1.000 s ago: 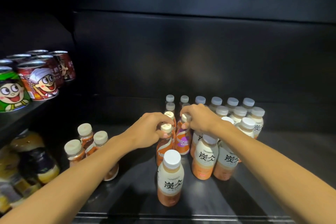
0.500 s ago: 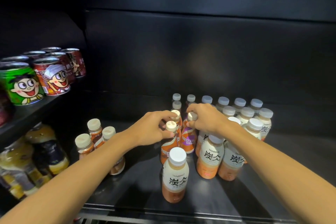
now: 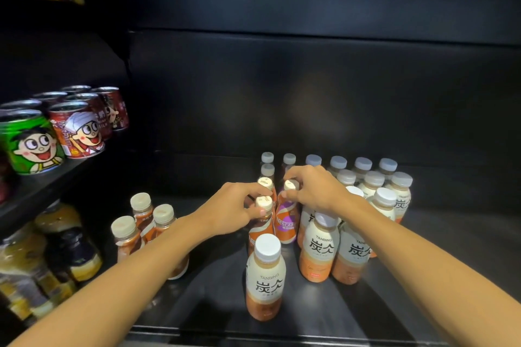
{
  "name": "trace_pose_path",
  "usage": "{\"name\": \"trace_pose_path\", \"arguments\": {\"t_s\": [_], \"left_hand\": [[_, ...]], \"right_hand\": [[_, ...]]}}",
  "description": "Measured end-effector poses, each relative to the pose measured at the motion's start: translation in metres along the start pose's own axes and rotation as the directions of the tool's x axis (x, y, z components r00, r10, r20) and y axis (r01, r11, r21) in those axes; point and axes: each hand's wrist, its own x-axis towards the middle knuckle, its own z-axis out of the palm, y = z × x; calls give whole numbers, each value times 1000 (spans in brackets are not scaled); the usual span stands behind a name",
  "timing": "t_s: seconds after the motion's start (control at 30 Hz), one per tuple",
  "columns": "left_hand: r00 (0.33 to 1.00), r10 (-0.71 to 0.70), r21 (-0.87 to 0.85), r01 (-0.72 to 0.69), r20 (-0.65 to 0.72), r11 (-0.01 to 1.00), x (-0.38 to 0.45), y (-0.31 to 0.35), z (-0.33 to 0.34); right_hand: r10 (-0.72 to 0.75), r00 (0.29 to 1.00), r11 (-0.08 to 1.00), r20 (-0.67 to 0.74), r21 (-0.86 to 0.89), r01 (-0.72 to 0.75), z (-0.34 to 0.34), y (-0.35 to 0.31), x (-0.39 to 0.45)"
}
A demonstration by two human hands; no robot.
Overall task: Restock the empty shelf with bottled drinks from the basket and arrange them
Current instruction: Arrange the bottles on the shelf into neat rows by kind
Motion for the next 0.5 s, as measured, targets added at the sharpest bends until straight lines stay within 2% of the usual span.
{"name": "trace_pose_path", "arguments": {"t_s": [0.13, 0.27, 0.37, 0.5], "left_hand": [[999, -22, 66, 24, -28, 998, -7, 4, -13], [991, -54, 172, 75, -124, 982, -21, -1, -41], [983, -102, 216, 134, -156, 967, -36, -9, -64], [972, -195, 265, 225, -134, 938, -61, -24, -94]], "right_hand": [[-2, 1000, 1000, -29, -30, 1, -6, -5, -1], [-50, 996, 999, -78, 0, 50, -17, -25, 3], [-101, 993, 994, -60, 24, 103, -19, -45, 7], [-179, 984, 984, 5, 22, 179, -12, -76, 11]]}}
